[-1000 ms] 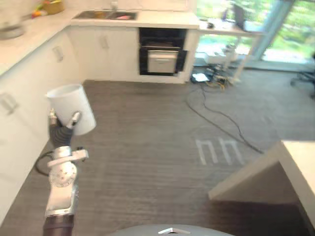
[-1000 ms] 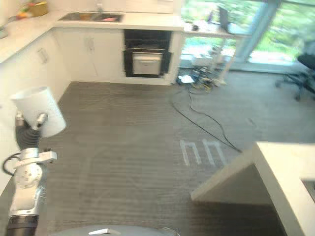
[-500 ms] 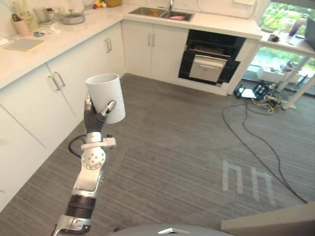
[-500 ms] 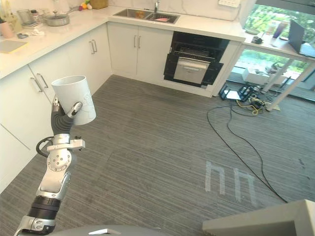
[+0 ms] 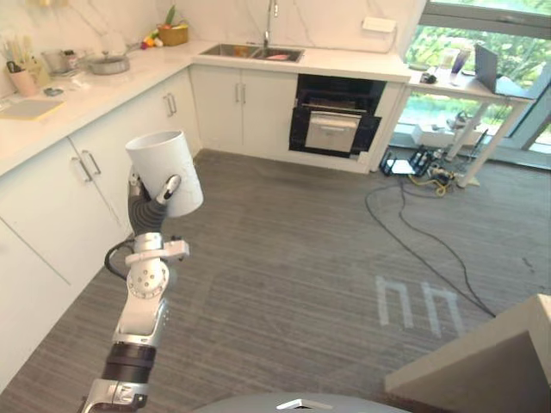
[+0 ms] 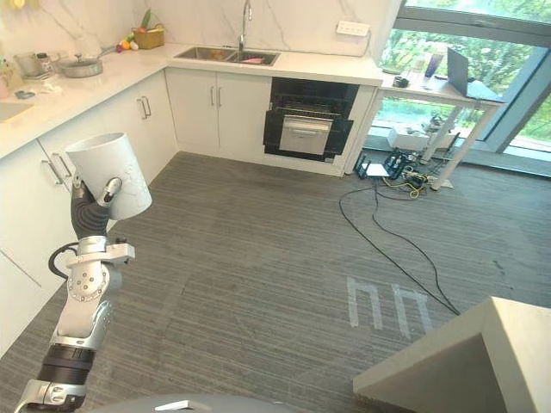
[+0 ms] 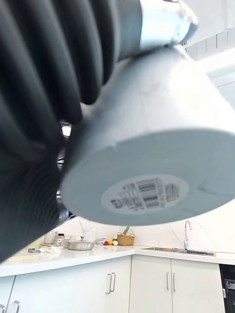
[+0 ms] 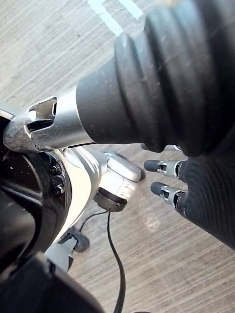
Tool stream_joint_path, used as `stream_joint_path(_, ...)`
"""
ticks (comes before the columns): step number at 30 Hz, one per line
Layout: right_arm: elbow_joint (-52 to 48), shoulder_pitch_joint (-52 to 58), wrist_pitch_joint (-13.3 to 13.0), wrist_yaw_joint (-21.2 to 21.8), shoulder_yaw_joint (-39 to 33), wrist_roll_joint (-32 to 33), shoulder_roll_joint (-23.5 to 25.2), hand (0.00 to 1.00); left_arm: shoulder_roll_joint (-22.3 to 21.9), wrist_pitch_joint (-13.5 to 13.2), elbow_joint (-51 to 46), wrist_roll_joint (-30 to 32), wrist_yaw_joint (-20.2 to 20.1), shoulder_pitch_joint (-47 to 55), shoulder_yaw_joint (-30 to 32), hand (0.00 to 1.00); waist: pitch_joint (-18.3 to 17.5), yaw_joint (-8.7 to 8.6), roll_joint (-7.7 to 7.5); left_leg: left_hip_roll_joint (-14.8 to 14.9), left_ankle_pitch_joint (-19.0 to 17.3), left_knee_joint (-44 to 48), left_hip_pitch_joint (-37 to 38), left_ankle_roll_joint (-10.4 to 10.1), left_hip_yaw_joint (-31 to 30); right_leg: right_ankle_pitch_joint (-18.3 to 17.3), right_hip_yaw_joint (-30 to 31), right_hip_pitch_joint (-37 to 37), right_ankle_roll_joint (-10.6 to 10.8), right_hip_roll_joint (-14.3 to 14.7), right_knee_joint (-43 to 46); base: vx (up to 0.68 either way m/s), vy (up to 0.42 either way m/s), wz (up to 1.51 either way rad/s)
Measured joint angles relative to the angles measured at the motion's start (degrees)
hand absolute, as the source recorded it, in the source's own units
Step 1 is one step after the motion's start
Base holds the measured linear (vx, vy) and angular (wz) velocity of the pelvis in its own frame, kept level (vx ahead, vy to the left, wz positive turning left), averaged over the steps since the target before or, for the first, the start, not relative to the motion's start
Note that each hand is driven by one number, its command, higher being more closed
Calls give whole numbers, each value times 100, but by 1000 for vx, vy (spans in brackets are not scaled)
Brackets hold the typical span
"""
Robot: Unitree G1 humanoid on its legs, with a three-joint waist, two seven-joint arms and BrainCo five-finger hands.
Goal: Walk over to the sink, pick up the cup, carry it to the dishwasher, place the cup inside the dishwasher, then close the dishwasher door
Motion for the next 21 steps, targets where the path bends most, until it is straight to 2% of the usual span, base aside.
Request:
stream_joint_path(4, -15, 59, -130, 58, -191, 52, 128, 0, -201, 2, 4, 4, -73, 30, -52, 100, -16, -56, 18, 38, -184, -2, 133, 17, 318, 59, 25, -23, -49, -22, -107, -34, 26, -41)
stream_joint_path(6, -17, 78, -139, 55, -252, 51, 198, 0, -279, 2, -31, 5, -72, 30, -51, 100, -53, -49, -20, 37, -197, -2, 158, -3, 487, 185, 35, -104, 15, -57, -106, -19, 20, -52)
stream_joint_path(10, -26, 125, -130, 61, -359, -48, 274, 0, -522, 1, -32, 28, -18, 81, -6, 100, -82, 25, -54, 173, -224, -1, 268, -139, 1031, 332, -591, -243, -142, -160, -107, 5, 4, -70)
stream_joint_path(11, -25, 144, -125, 65, -364, -219, 335, 0, -575, 2, -37, 131, 95, 81, -4, 100, -123, -2, -113, 209, -234, -1, 333, -193, 1072, 496, -670, -262, 7, -167, -128, 26, -24, -52)
stream_joint_path(13, -30, 157, -130, 68, -365, -287, 330, 0, -648, 1, -36, 299, 174, 52, -34, 100, -171, -55, -117, 256, -256, -1, 347, -211, 1020, 502, -751, -223, 5, -118, -218, 63, -54, -27)
stream_joint_path(16, -28, 155, -173, 62, -481, -577, 342, 0, -678, 81, -16, 476, 360, 53, -57, 100, -214, -15, -116, 299, -249, 0, 339, -208, 979, 594, -913, -116, -16, -105, -393, 75, -32, 2)
stream_joint_path(17, -28, 20, -350, 327, -108, -644, 162, 0, -533, 189, 235, 471, 714, 359, 64, 100, -42, -6, 17, 242, -288, 39, 335, -172, 579, 662, -1430, 171, 67, -217, -669, 19, -3, 3)
stream_joint_path(21, -28, 21, -350, 327, -109, -644, 162, 0, -534, 189, 235, 471, 714, 362, 63, 100, -42, -6, 17, 242, -288, 39, 335, -172, 580, 662, -1430, 171, 67, -217, -669, 0, 0, 0)
